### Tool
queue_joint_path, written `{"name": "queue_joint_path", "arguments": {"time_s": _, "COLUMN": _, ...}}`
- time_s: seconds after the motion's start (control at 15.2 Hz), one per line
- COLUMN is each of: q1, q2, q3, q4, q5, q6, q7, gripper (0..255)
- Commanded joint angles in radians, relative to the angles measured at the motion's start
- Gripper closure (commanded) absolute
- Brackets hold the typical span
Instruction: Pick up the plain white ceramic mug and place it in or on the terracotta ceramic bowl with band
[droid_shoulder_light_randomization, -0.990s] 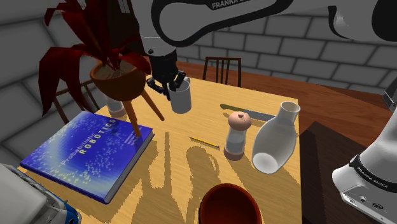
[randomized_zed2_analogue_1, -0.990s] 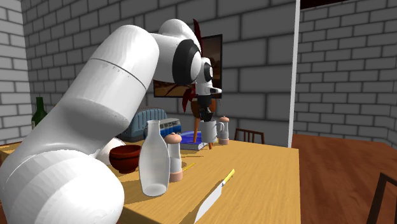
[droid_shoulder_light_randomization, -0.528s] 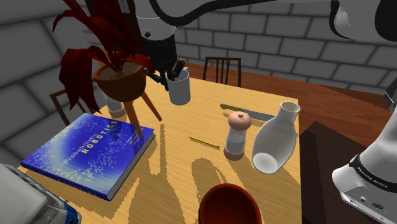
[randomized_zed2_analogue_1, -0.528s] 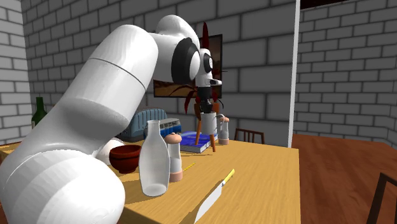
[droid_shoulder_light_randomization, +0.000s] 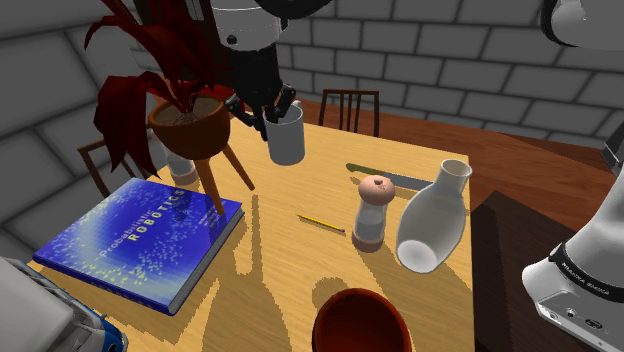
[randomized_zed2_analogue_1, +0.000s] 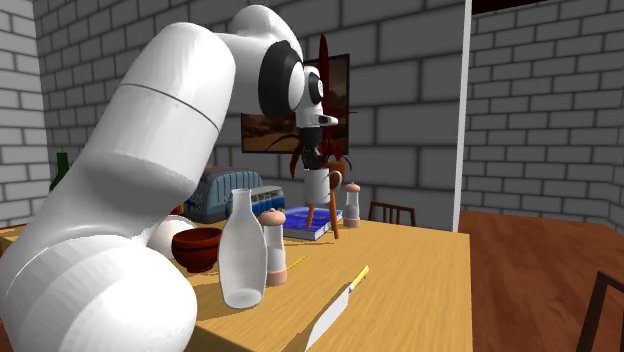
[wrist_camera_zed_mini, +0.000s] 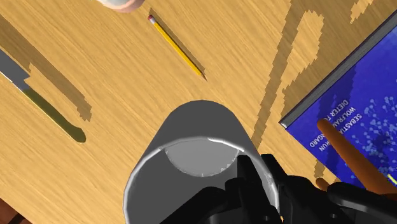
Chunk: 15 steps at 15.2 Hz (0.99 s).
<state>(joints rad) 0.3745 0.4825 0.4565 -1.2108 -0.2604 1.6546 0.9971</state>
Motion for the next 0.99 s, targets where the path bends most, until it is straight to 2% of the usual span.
{"name": "queue_joint_path", "arguments": {"time_s": 0.0, "q1": -0.001, "q2": -0.067, "q3": 0.016, "q4": -0.096, "q5": 0.019, "q6": 0.029, "q7": 0.033, "gripper": 255}}
{"name": "queue_joint_path", "arguments": {"time_s": 0.46, "q1": 0.02, "q2": -0.245, "q3": 0.069, "q4": -0.329, "q5": 0.085, "q6": 0.089, "q7": 0.134, "gripper": 255}}
{"name": "queue_joint_path", "arguments": {"time_s": 0.92, "q1": 0.069, "q2": -0.377, "q3": 0.124, "q4": -0.473, "q5": 0.146, "q6": 0.11, "q7": 0.24, "gripper": 255}}
